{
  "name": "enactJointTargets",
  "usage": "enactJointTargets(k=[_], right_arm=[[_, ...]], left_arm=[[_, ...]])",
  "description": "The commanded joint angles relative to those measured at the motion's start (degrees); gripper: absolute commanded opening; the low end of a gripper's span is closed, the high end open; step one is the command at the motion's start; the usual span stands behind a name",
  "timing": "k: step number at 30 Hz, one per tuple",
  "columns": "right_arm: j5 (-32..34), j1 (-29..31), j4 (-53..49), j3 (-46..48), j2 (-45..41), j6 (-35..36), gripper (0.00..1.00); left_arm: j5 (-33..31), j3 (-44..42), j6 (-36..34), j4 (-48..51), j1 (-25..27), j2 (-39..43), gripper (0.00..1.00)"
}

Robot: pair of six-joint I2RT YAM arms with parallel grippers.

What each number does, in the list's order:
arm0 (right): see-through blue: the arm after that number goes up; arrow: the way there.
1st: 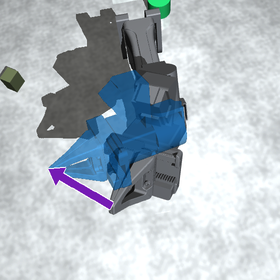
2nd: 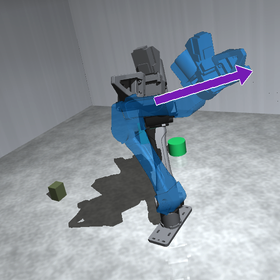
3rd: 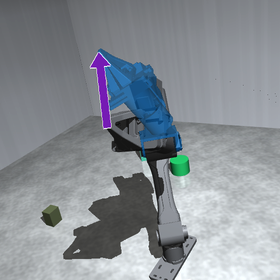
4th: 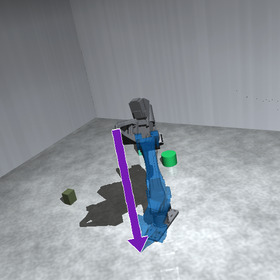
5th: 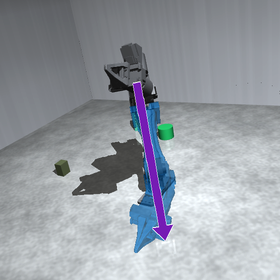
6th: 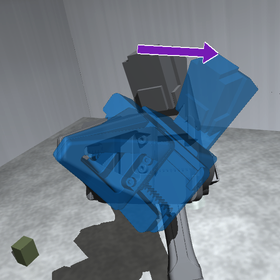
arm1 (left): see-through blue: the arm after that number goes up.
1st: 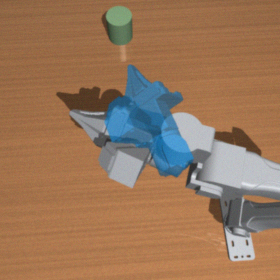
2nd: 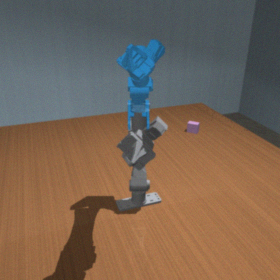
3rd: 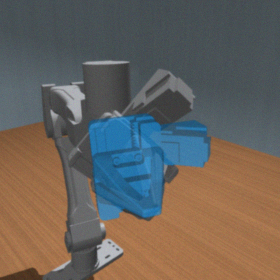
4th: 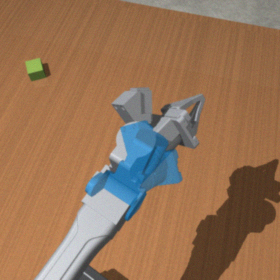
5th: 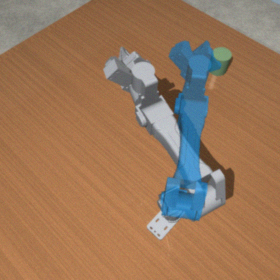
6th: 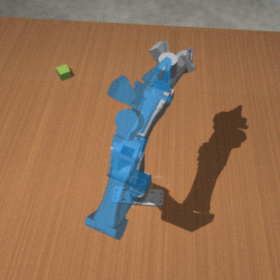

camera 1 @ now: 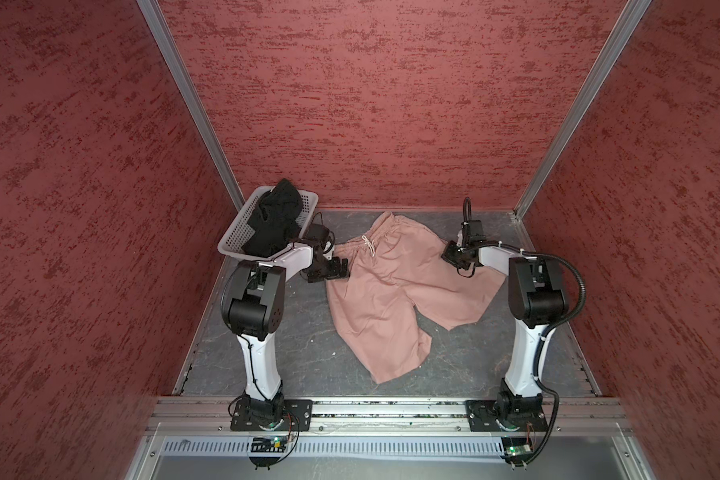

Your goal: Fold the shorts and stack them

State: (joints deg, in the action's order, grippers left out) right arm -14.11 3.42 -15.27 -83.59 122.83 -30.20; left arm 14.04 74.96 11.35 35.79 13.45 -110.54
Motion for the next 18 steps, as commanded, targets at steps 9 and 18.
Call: enactJointTargets(k=[9, 18], right_arm=[[-10.65, 2.93, 1.19, -19.61, 4.46, 6.70, 0.53], [-4.14, 4.23, -16.05, 8.62, -26.63, 10.80, 0.62]], left_arm=[[-6.73, -6.00, 5.87, 9.24, 0.87, 17.08, 0.99], [-5.01, 12.23, -2.96, 1.02, -1.29, 2.51, 0.99]])
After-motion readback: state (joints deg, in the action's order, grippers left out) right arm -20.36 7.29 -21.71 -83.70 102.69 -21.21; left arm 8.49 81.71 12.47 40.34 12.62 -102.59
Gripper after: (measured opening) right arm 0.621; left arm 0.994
